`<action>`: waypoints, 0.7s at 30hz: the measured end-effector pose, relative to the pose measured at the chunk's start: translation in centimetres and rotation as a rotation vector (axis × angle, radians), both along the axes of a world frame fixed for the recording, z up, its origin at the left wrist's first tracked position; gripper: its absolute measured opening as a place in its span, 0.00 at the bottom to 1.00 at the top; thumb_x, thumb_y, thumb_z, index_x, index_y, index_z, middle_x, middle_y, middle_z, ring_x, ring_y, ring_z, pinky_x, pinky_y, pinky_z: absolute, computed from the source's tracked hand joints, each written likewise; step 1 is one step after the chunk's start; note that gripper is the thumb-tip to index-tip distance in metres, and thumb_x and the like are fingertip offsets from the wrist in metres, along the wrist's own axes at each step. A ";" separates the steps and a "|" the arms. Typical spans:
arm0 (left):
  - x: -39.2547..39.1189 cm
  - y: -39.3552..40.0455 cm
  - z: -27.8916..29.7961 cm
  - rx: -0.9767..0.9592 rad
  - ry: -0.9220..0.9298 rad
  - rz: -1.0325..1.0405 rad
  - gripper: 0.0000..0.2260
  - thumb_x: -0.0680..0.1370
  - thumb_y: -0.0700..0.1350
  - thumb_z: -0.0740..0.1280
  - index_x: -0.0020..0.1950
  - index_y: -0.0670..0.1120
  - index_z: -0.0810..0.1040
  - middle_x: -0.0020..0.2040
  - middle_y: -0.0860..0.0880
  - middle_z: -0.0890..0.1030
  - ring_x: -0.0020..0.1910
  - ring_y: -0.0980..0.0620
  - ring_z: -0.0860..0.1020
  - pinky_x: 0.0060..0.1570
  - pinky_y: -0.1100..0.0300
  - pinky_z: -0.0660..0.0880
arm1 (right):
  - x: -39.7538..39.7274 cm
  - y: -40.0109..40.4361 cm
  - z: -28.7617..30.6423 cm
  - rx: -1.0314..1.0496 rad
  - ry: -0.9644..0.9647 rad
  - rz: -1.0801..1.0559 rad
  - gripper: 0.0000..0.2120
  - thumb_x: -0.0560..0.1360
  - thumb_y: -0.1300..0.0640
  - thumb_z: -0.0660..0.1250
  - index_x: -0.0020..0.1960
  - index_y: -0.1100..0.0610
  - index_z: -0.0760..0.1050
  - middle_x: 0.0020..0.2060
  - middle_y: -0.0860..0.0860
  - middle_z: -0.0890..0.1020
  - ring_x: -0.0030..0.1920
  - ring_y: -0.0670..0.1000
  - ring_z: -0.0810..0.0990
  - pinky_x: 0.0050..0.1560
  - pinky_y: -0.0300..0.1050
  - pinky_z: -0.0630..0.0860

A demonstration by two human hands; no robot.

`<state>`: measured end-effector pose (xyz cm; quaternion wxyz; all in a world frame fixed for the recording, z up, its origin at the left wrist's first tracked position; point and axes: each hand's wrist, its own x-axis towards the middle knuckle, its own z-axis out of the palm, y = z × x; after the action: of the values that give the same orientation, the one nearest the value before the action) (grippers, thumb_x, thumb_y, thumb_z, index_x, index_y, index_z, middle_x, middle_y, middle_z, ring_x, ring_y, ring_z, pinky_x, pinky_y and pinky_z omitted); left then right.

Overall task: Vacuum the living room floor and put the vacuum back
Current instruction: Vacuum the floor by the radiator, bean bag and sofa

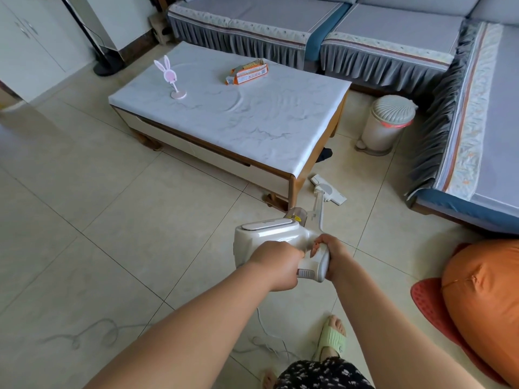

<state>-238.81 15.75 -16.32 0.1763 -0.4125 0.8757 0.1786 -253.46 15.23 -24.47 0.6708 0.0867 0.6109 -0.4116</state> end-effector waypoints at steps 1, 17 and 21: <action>-0.3 -0.5 -0.2 -0.003 0.000 -0.008 0.05 0.72 0.41 0.64 0.47 0.48 0.73 0.41 0.47 0.74 0.38 0.45 0.70 0.36 0.57 0.64 | -0.3 -0.4 -0.1 0.001 0.000 -0.016 0.09 0.74 0.65 0.57 0.36 0.59 0.66 0.18 0.52 0.69 0.16 0.48 0.68 0.20 0.35 0.70; -10.0 -12.7 -0.9 0.026 0.040 0.002 0.05 0.72 0.43 0.64 0.44 0.51 0.69 0.39 0.49 0.71 0.39 0.45 0.71 0.37 0.58 0.64 | -10.4 -12.4 -0.8 0.007 0.048 -0.003 0.10 0.73 0.65 0.57 0.33 0.59 0.65 0.18 0.53 0.70 0.17 0.50 0.68 0.29 0.40 0.68; -12.5 -14.2 -1.3 0.041 0.065 0.012 0.05 0.73 0.43 0.65 0.44 0.51 0.69 0.43 0.47 0.77 0.40 0.45 0.73 0.37 0.58 0.65 | -13.2 -14.1 -0.9 0.014 0.061 0.002 0.11 0.74 0.65 0.57 0.33 0.59 0.65 0.18 0.52 0.70 0.16 0.50 0.69 0.22 0.34 0.69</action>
<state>-251.32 1.54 -17.66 0.1552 -0.4080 0.8747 0.2106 -266.63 1.10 -25.39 0.6518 0.0782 0.6338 -0.4091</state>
